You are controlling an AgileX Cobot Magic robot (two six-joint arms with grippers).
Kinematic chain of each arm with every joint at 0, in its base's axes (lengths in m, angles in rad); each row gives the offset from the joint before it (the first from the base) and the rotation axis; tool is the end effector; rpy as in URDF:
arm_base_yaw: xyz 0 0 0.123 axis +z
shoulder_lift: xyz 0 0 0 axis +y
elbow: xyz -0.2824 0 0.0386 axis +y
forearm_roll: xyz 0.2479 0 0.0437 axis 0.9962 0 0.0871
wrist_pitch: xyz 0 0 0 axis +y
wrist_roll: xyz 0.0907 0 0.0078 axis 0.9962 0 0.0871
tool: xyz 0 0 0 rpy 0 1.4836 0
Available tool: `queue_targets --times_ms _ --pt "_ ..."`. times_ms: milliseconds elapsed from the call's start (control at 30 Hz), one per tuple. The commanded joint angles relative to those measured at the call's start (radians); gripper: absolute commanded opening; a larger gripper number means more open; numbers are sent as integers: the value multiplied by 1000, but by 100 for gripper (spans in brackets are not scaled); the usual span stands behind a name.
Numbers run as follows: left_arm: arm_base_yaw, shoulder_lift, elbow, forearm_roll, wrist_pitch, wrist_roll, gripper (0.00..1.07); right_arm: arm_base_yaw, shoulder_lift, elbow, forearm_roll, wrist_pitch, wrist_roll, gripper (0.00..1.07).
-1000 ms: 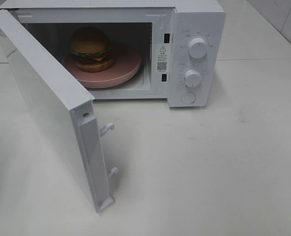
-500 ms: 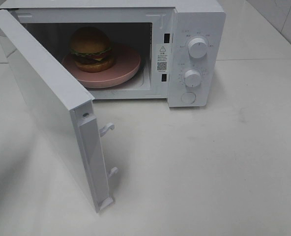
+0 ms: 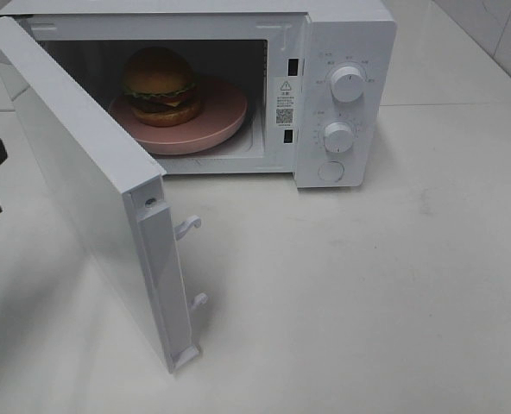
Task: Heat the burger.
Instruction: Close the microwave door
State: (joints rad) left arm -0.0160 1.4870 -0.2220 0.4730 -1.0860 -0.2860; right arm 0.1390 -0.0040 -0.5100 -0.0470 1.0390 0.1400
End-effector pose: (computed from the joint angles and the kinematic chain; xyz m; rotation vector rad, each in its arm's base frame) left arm 0.2130 -0.0401 0.1725 0.2781 1.6939 -0.4049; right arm -0.0053 -0.0045 0.2818 0.0029 2.0098 0.1223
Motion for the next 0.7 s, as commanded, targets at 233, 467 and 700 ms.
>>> queue_targets --times_ms 233,467,700 --pt "-207 87 -95 -178 15 17 0 -7 -26 1 3 -2 2 73" --pt "-293 126 -151 -252 19 24 0 -7 -26 1 3 -2 2 73" --pt "-390 177 -210 -377 31 70 0 -7 -26 1 3 -2 2 73"
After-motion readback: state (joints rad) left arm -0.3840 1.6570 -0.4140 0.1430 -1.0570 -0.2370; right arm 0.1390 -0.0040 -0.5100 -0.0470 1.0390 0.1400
